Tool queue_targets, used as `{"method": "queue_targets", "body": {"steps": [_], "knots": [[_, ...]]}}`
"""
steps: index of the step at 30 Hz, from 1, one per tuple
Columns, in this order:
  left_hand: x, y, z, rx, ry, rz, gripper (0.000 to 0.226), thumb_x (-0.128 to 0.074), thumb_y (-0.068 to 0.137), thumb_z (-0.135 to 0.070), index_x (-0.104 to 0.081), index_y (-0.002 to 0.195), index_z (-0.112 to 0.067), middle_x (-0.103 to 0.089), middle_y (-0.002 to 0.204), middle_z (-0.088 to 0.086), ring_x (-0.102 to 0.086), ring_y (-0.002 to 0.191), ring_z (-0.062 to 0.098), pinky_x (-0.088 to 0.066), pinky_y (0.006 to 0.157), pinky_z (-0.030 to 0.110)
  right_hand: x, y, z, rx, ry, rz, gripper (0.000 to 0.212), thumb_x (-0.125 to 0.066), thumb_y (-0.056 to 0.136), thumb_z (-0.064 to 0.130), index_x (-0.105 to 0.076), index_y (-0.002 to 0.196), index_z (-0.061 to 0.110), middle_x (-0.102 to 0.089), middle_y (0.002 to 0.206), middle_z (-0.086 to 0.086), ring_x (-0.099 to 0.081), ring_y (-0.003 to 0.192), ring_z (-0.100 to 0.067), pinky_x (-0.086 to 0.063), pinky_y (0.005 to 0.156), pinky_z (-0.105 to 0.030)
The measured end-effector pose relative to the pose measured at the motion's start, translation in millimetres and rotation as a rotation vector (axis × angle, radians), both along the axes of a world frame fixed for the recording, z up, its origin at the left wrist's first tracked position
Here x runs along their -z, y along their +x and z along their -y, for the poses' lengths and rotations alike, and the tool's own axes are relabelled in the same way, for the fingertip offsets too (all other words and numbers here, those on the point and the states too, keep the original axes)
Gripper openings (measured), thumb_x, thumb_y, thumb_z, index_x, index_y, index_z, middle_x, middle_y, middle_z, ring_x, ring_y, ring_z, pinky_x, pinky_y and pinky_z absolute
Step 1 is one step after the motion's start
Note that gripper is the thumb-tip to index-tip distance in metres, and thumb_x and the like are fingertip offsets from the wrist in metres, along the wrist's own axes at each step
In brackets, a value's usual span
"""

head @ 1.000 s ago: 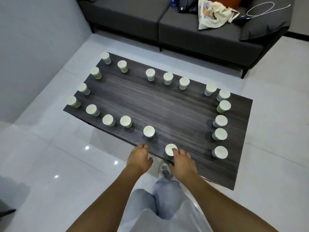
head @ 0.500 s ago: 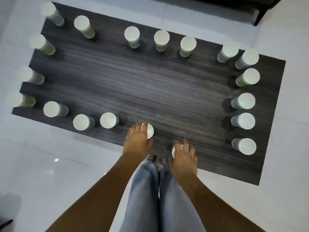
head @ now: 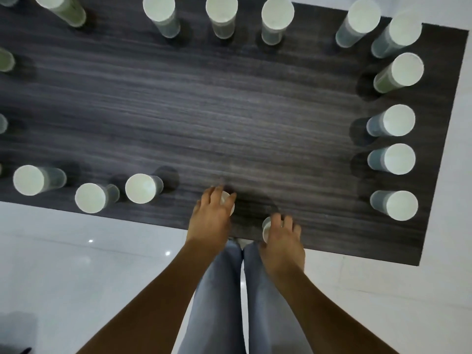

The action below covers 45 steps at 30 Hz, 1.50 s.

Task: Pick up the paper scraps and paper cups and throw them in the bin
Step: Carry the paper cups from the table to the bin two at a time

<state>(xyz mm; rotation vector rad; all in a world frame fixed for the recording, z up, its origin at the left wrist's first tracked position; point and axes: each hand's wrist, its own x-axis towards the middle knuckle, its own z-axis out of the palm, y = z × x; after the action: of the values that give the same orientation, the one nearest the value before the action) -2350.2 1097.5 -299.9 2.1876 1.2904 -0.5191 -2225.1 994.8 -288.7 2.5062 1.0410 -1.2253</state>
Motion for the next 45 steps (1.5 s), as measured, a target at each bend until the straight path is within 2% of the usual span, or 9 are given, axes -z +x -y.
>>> {"method": "queue_targets", "body": {"steps": [4, 7, 10, 14, 21, 26, 33, 39, 45], "knots": [[-22.9, 12.3, 0.2, 0.102, -0.035, -0.035, 0.066, -0.061, 0.089, -0.022, -0.026, 0.144, -0.032, -0.019, 0.152, 0.0, -0.019, 0.141, 0.024, -0.028, 0.113, 0.04, -22.6, 9.8, -8.2, 0.0, 0.013, -0.022, 0.068, -0.067, 0.088, 0.033, -0.029, 0.143, 0.024, -0.036, 0.145, -0.002, -0.037, 0.133, -0.024, -0.042, 0.107, -0.038], [-55.7, 26.4, -3.4, 0.161, -0.064, -0.032, 0.068, -0.062, 0.088, -0.023, -0.026, 0.144, -0.032, -0.022, 0.151, 0.001, -0.02, 0.139, 0.023, -0.03, 0.112, 0.039, -55.3, 20.9, -13.3, 0.019, 0.043, -0.029, 0.068, -0.068, 0.088, 0.028, -0.029, 0.143, 0.023, -0.034, 0.146, -0.003, -0.036, 0.133, -0.026, -0.042, 0.107, -0.038], [-92.9, 40.2, -8.4, 0.194, -0.04, 0.006, 0.063, -0.061, 0.088, -0.022, -0.03, 0.143, -0.03, -0.026, 0.149, 0.002, -0.024, 0.137, 0.025, -0.033, 0.109, 0.039, -89.5, 29.8, -13.7, 0.052, 0.094, -0.012, 0.066, -0.069, 0.086, 0.021, -0.032, 0.14, 0.021, -0.035, 0.142, -0.005, -0.036, 0.129, -0.027, -0.045, 0.101, -0.038], [-139.7, 52.4, -9.3, 0.302, 0.012, 0.043, 0.062, -0.06, 0.087, -0.026, -0.033, 0.142, -0.029, -0.028, 0.148, 0.003, -0.026, 0.135, 0.025, -0.036, 0.104, 0.038, -133.0, 29.6, -6.3, 0.102, 0.177, 0.046, 0.056, -0.068, 0.086, 0.023, -0.038, 0.133, 0.019, -0.038, 0.135, -0.005, -0.04, 0.122, -0.026, -0.047, 0.094, -0.036], [-207.7, 52.7, 8.2, 0.527, 0.004, 0.087, 0.06, -0.059, 0.088, -0.027, -0.035, 0.142, -0.028, -0.033, 0.144, -0.001, -0.028, 0.132, 0.022, -0.041, 0.099, 0.038, -198.7, 2.0, 34.7, 0.292, 0.25, 0.093, 0.057, -0.067, 0.086, 0.027, -0.037, 0.135, 0.019, -0.038, 0.136, -0.004, -0.039, 0.124, -0.026, -0.045, 0.096, -0.037], [-242.8, 63.0, 39.6, 0.734, 0.006, 0.098, 0.057, -0.06, 0.085, -0.029, -0.039, 0.138, -0.027, -0.037, 0.138, 0.0, -0.03, 0.128, 0.021, -0.045, 0.091, 0.038, -232.1, -15.0, 86.0, 0.518, 0.268, 0.117, 0.055, -0.069, 0.085, 0.03, -0.04, 0.131, 0.019, -0.041, 0.135, -0.004, -0.04, 0.123, -0.026, -0.046, 0.096, -0.037], [-280.2, 108.8, 123.0, 1.104, 0.012, 0.132, 0.056, -0.063, 0.084, -0.032, -0.043, 0.136, -0.026, -0.041, 0.134, 0.001, -0.034, 0.127, 0.023, -0.043, 0.091, 0.037, -265.0, -25.6, 185.3, 0.884, 0.298, 0.231, 0.058, -0.07, 0.08, 0.034, -0.044, 0.13, 0.022, -0.044, 0.128, -0.004, -0.045, 0.115, -0.026, -0.044, 0.081, -0.033], [-295.9, 128.0, 231.4, 1.377, 0.011, 0.183, 0.061, -0.064, 0.083, -0.032, -0.04, 0.139, -0.027, -0.041, 0.138, 0.002, -0.035, 0.127, 0.024, -0.042, 0.095, 0.037, -279.6, -40.7, 285.4, 1.122, 0.286, 0.303, 0.058, -0.067, 0.08, 0.034, -0.043, 0.131, 0.022, -0.044, 0.126, -0.003, -0.046, 0.113, -0.025, -0.045, 0.078, -0.033], [-310.8, 138.4, 368.0, 1.601, -0.023, 0.212, 0.062, -0.062, 0.084, -0.031, -0.039, 0.141, -0.024, -0.044, 0.135, 0.004, -0.039, 0.123, 0.024, -0.046, 0.096, 0.04, -288.8, -63.2, 419.0, 1.314, 0.26, 0.363, 0.059, -0.064, 0.083, 0.036, -0.041, 0.136, 0.022, -0.043, 0.131, -0.003, -0.047, 0.116, -0.025, -0.049, 0.083, -0.035]]}}
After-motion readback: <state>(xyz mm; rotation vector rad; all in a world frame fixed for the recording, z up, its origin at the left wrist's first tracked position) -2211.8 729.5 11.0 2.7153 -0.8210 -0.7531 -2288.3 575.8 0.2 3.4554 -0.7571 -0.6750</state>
